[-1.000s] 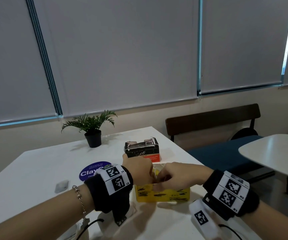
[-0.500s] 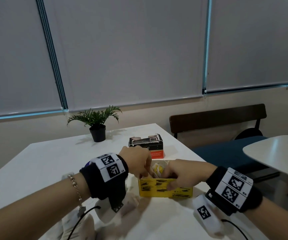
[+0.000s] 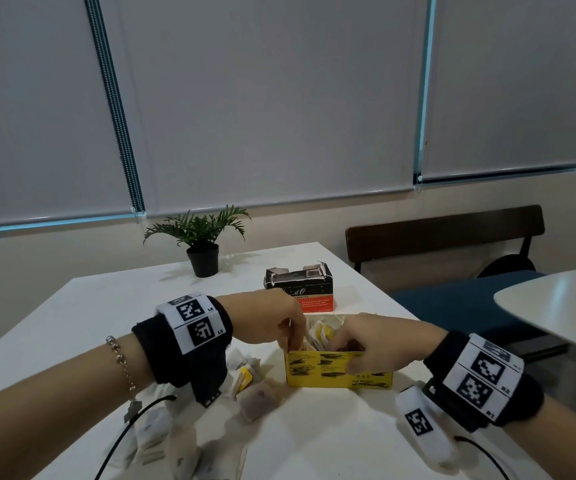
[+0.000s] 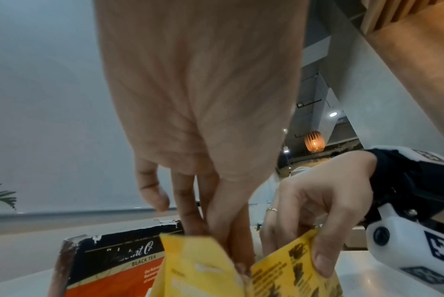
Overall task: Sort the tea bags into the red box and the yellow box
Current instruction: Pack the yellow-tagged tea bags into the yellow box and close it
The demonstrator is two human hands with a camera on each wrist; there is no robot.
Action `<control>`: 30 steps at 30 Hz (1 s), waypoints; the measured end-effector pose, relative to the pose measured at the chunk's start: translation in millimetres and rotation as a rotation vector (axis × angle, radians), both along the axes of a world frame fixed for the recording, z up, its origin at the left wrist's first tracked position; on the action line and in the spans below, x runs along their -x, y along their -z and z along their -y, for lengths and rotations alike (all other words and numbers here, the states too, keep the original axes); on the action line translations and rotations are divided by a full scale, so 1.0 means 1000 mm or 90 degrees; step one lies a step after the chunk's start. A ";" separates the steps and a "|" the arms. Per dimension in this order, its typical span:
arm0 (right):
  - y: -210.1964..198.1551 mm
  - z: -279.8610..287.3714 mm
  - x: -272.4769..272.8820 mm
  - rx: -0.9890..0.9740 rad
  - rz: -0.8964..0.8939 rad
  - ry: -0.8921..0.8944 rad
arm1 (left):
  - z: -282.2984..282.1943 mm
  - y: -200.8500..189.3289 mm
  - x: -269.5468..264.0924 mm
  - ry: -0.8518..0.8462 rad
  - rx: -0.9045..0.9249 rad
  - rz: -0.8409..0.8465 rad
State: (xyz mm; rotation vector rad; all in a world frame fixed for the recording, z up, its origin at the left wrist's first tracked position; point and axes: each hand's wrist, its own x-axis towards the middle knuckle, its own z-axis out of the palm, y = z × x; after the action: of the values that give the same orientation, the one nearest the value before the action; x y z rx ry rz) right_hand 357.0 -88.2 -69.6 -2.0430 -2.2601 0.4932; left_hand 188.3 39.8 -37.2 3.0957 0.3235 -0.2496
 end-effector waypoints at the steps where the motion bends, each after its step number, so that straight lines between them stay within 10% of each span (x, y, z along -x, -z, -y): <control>1: -0.001 0.000 0.000 0.002 0.004 0.005 | 0.000 0.001 -0.001 0.012 -0.006 0.025; 8: 0.001 0.001 0.000 0.014 0.023 0.005 | 0.006 0.011 -0.007 0.072 -0.109 -0.071; 23: -0.018 0.006 0.012 -0.085 0.081 0.033 | -0.069 -0.049 0.133 -0.235 0.163 0.157; 30: -0.045 -0.006 0.082 -0.143 0.053 -0.083 | -0.108 -0.006 0.184 -0.455 0.049 -0.062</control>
State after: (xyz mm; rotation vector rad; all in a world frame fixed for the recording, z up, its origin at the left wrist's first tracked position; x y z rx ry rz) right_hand 274.6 -82.0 -24.2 -1.8514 -2.3815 0.1532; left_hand 4.1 147.9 -31.7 2.6686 1.3257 -0.3684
